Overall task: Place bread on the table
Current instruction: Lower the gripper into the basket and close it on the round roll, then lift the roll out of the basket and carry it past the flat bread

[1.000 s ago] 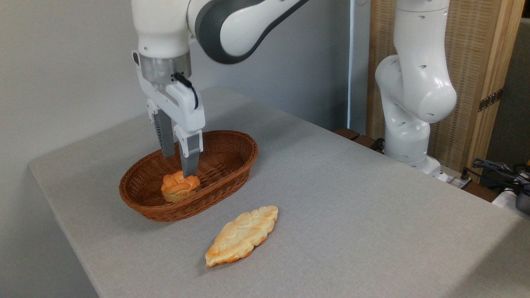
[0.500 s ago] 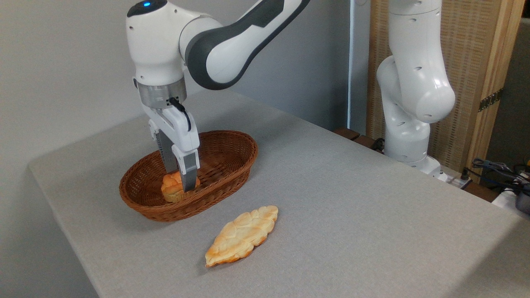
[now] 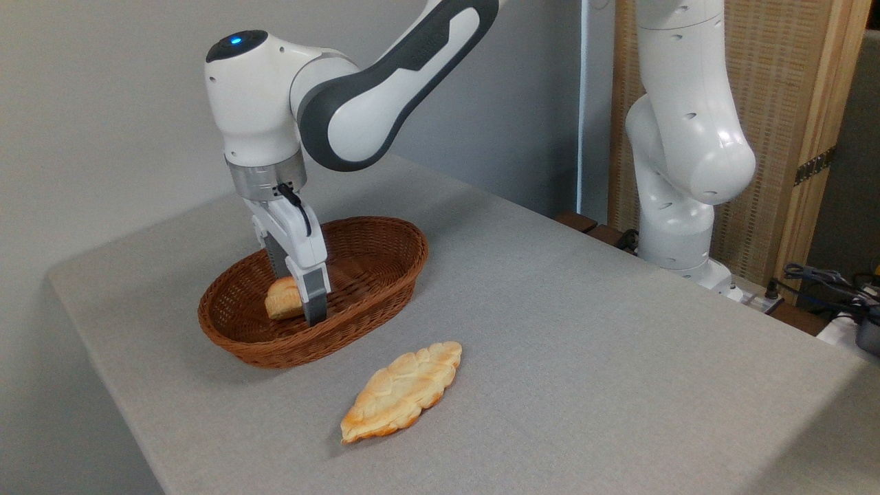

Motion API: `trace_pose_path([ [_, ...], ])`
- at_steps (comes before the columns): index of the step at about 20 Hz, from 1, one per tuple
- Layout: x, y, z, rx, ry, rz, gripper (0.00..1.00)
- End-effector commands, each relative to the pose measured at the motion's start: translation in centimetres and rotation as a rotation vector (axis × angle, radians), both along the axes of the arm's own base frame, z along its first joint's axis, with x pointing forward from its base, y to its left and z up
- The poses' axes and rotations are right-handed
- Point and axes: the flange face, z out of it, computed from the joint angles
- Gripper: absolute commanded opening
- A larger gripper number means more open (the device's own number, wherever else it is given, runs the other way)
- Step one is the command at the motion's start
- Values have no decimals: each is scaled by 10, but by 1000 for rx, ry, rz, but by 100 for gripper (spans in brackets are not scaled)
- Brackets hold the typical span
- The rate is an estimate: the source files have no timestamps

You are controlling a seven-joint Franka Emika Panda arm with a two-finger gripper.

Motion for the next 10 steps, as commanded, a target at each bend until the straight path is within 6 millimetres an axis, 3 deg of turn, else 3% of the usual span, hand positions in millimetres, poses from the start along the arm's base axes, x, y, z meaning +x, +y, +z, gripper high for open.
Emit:
trace_pose_path([
  [1, 3, 0, -2, 0, -10, 8, 64],
  [2, 4, 0, 1, -3, -15, 10, 37],
  [3, 5, 2, 1, -5, -15, 14, 32],
  [10, 5, 1, 4, -6, -21, 10, 33],
])
